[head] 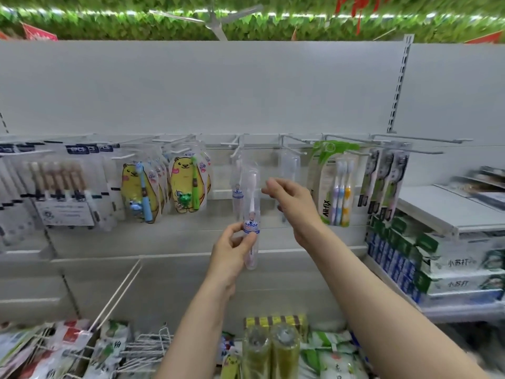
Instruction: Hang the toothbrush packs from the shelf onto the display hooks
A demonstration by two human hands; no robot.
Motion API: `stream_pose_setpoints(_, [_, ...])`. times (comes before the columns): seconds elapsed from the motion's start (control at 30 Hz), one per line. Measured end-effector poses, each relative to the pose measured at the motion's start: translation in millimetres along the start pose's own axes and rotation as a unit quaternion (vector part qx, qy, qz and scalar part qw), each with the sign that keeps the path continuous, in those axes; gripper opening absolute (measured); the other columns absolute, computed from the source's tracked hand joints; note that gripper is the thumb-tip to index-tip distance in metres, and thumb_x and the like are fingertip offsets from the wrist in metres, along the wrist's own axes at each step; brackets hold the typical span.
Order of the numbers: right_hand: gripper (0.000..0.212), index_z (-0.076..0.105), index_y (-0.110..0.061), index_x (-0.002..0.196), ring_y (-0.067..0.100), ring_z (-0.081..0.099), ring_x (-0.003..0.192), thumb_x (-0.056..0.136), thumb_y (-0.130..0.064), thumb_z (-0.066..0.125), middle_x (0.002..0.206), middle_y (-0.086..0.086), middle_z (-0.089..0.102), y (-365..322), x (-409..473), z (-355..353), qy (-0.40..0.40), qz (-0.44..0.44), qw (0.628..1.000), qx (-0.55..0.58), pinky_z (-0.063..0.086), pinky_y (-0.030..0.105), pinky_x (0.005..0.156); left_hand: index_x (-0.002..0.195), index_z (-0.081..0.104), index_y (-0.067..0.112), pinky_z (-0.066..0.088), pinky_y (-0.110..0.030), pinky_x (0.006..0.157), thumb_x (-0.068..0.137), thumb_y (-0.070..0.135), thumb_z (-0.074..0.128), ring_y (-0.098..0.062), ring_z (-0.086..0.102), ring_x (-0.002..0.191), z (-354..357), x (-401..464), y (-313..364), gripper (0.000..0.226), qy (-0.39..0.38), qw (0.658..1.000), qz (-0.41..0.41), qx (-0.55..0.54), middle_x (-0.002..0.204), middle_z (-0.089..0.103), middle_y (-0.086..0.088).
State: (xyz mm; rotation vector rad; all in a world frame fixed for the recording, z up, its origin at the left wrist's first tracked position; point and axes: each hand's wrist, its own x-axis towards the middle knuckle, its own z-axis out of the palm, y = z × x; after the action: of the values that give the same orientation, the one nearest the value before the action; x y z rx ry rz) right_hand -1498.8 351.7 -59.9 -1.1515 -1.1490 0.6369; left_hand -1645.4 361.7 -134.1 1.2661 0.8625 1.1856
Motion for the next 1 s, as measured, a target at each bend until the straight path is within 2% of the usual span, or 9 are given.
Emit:
stream_pose_setpoints(0.07, [0.033,0.07,-0.012,0.118,-0.008,0.065,0.085,0.092,-0.033,0.071,0.102,-0.006,0.073,-7.6,-5.6,13.2,-0.037,0.009,0.999,-0.001,0.046,0.012,0.073,0.112,0.065,0.032,0.051,-0.043,0.082,0.092,0.023,0.068,-0.021,0.065,0.091,-3.3,-0.8,-0.7,0.022,-0.002,1.0,0.0,-0.004,0.098,0.071,-0.005])
stream_pose_setpoints(0.17, [0.028,0.072,-0.007,0.112,-0.01,0.063,0.071,0.09,-0.025,0.074,0.09,-0.004,0.071,-10.1,-6.9,21.8,-0.031,-0.007,0.999,0.019,0.046,0.006,0.064,0.116,0.065,0.027,0.051,-0.042,0.081,0.093,0.021,0.067,-0.019,0.064,0.086,-8.2,-0.3,-0.6,0.024,-0.012,1.0,0.006,-0.012,0.094,0.071,-0.005])
stream_pose_setpoints(0.33, [0.028,0.072,-0.006,0.111,-0.008,0.064,0.073,0.089,-0.023,0.074,0.093,0.0,0.073,-14.6,-4.4,29.5,-0.039,-0.029,0.998,0.024,0.047,0.007,0.066,0.11,0.065,0.032,0.053,-0.04,0.08,0.093,0.022,0.067,-0.019,0.064,0.091,-12.7,2.4,2.7,0.019,-0.012,0.999,0.018,-0.025,0.095,0.071,-0.004])
stream_pose_setpoints(0.5, [0.026,0.073,-0.011,0.108,0.001,0.068,0.087,0.088,-0.026,0.076,0.102,0.006,0.075,-15.5,6.5,40.7,-0.054,-0.037,0.998,0.014,0.052,0.01,0.075,0.106,0.065,0.032,0.055,-0.041,0.081,0.093,0.022,0.066,-0.015,0.065,0.086,-15.2,7.5,4.5,0.017,-0.004,0.999,0.028,-0.045,0.092,0.07,-0.005])
stream_pose_setpoints(0.63, [0.016,0.074,-0.017,0.102,-0.004,0.067,0.08,0.088,-0.024,0.076,0.096,0.003,0.076,-11.0,18.0,50.4,-0.059,-0.041,0.997,0.022,0.05,0.008,0.07,0.114,0.065,0.03,0.054,-0.04,0.08,0.093,0.024,0.067,-0.018,0.063,0.091,-24.9,18.4,2.9,0.023,0.015,0.999,0.031,-0.033,0.096,0.07,-0.006])
stream_pose_setpoints(0.77, [0.007,0.073,-0.022,0.094,-0.003,0.067,0.078,0.088,-0.023,0.076,0.092,0.001,0.075,-2.2,28.4,55.2,-0.046,-0.044,0.997,0.036,0.049,0.008,0.069,0.114,0.065,0.034,0.055,-0.046,0.086,0.093,0.025,0.066,-0.023,0.064,0.101,-31.3,33.4,-0.9,0.023,0.014,0.999,0.028,-0.02,0.104,0.071,-0.008])
stream_pose_setpoints(0.9, [0.006,0.074,-0.02,0.093,-0.002,0.066,0.076,0.088,-0.021,0.077,0.089,0.004,0.074,8.8,41.6,54.7,-0.036,-0.041,0.998,0.043,0.049,0.008,0.068,0.115,0.065,0.033,0.055,-0.041,0.083,0.093,0.026,0.066,-0.022,0.064,0.101,-29.2,47.0,-8.1,0.023,0.015,0.999,0.024,-0.017,0.104,0.071,-0.007])
stream_pose_setpoints(1.0, [0.008,0.073,-0.018,0.095,0.0,0.065,0.075,0.088,-0.021,0.076,0.091,0.005,0.073,14.9,56.1,55.7,-0.045,-0.036,0.998,0.037,0.049,0.008,0.067,0.115,0.065,0.032,0.055,-0.044,0.086,0.094,0.025,0.066,-0.022,0.063,0.099,-27.1,63.1,-10.5,0.022,0.024,0.999,0.016,-0.014,0.103,0.071,-0.009])
